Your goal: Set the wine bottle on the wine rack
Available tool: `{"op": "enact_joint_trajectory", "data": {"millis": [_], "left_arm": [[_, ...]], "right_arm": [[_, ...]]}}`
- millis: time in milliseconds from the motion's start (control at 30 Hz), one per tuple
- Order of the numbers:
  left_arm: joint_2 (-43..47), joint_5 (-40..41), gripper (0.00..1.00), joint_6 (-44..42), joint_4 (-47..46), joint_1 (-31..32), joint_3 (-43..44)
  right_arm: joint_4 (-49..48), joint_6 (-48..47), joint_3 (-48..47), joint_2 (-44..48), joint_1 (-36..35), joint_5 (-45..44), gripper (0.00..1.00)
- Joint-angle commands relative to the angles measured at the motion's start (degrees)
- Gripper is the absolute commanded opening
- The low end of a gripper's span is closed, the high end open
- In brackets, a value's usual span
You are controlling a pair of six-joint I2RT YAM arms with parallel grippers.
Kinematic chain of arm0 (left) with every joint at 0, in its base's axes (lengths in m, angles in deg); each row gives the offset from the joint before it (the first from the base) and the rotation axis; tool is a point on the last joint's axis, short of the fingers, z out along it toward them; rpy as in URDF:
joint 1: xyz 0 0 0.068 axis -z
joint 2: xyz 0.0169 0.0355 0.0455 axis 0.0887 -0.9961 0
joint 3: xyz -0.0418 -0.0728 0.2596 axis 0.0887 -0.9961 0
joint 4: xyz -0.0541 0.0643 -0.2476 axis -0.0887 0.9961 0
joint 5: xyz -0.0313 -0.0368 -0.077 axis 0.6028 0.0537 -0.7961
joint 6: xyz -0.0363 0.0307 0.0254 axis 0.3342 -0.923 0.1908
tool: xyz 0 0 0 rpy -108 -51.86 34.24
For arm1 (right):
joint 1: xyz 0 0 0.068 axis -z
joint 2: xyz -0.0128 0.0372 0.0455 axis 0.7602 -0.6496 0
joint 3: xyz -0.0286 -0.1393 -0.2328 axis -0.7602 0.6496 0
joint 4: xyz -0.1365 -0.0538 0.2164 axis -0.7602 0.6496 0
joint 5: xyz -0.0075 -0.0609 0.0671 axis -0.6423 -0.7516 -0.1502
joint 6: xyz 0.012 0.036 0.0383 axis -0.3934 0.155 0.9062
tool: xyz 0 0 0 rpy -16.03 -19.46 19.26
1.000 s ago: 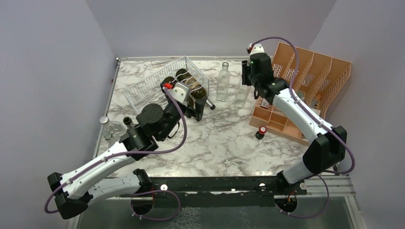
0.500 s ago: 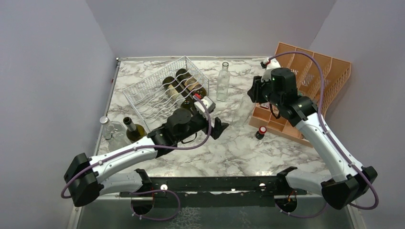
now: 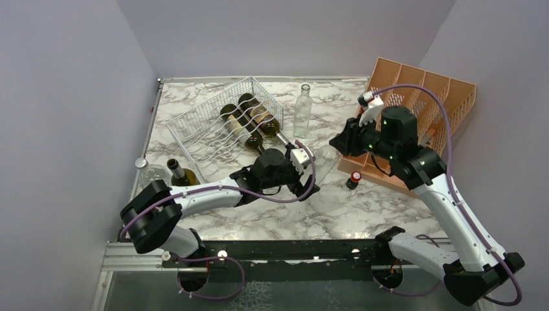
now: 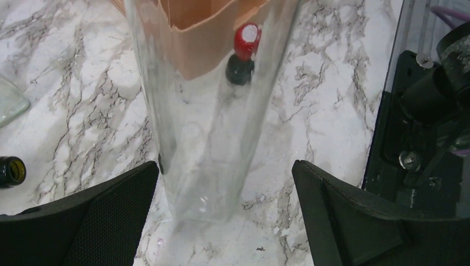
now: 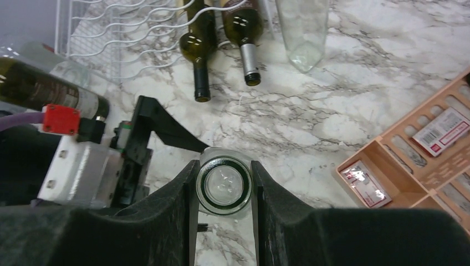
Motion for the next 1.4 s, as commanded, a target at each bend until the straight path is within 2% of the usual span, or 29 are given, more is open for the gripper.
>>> {"op": "enact_joint_trajectory", "data": {"millis": [0, 133, 267, 400, 467, 533, 567, 600, 633, 667, 700, 800, 933, 1033, 1133, 1367], "left_arm": [[-2.3, -1.5, 0.99, -5.4, -7.3, 0.3, 0.2], [-2.5, 0.2, 0.95, -8.1, -11.6, 0.2, -1.9], [-2.9, -1.3, 0.75, -10.1, -13.0, 0.3, -3.0], [-3.0, -1.1, 0.49, -10.9, -13.3, 0.2, -3.4], [-2.8, -0.4, 0.31, -11.8, -13.4, 0.3, -2.9], [-2.7, -1.0, 0.06, -14.1, -13.4, 0.3, -2.1], [-2.6, -1.4, 0.00, -15.4, -13.4, 0.2, -1.7], [-2.5, -1.7, 0.00, -16.8, -13.4, 0.2, -1.3], [-2.4, -2.2, 0.00, -18.7, -13.4, 0.2, -0.8], [-2.4, -2.7, 0.00, -20.8, -13.4, 0.3, -0.3], [-2.3, -3.2, 0.00, -22.8, -13.4, 0.2, 0.3], [-1.9, -5.1, 0.00, -31.3, -13.3, 0.3, 1.9], [-1.4, -6.2, 0.00, -50.9, -13.3, 0.5, 2.7], [-1.8, -5.9, 0.00, -61.1, -12.9, 0.4, 4.9], [-2.8, -5.7, 0.00, -68.4, -12.6, 0.5, 7.1], [-5.2, -4.7, 0.00, -78.7, -10.3, 0.5, 11.1]], "right_arm": [[-2.6, 0.9, 0.7, 2.0, 0.2, 9.9, 0.06], [-2.5, 0.4, 1.5, 2.5, 0.2, 12.6, 0.05], [-3.1, 0.5, 2.0, 2.9, 0.2, 14.0, 0.05], [-3.3, 1.1, 1.5, 3.3, 0.2, 14.3, 0.06], [-2.6, 1.2, 1.0, 3.5, 0.2, 14.3, 0.06], [-1.2, 1.5, 0.2, 3.6, 0.2, 13.4, 0.13], [-0.2, 1.4, -0.2, 3.7, 0.2, 12.7, 0.22], [0.8, 1.0, -0.6, 4.0, 0.2, 12.0, 0.33], [1.5, 0.6, -0.7, 4.7, 0.2, 11.0, 0.48], [1.6, 0.3, -0.5, 5.7, 0.2, 10.2, 0.58], [1.7, 0.0, -0.3, 6.6, 0.2, 9.3, 0.64], [3.4, -0.2, -1.4, 8.7, 0.2, 5.4, 0.68], [7.2, -1.3, -4.7, 9.1, 0.2, 3.2, 0.70], [10.0, -2.2, -6.7, 8.8, 0.2, 2.4, 0.71], [11.6, -3.3, -6.7, 8.8, 0.2, 2.5, 0.72], [10.8, -4.2, -2.1, 7.3, 0.2, 4.5, 0.72]]}}
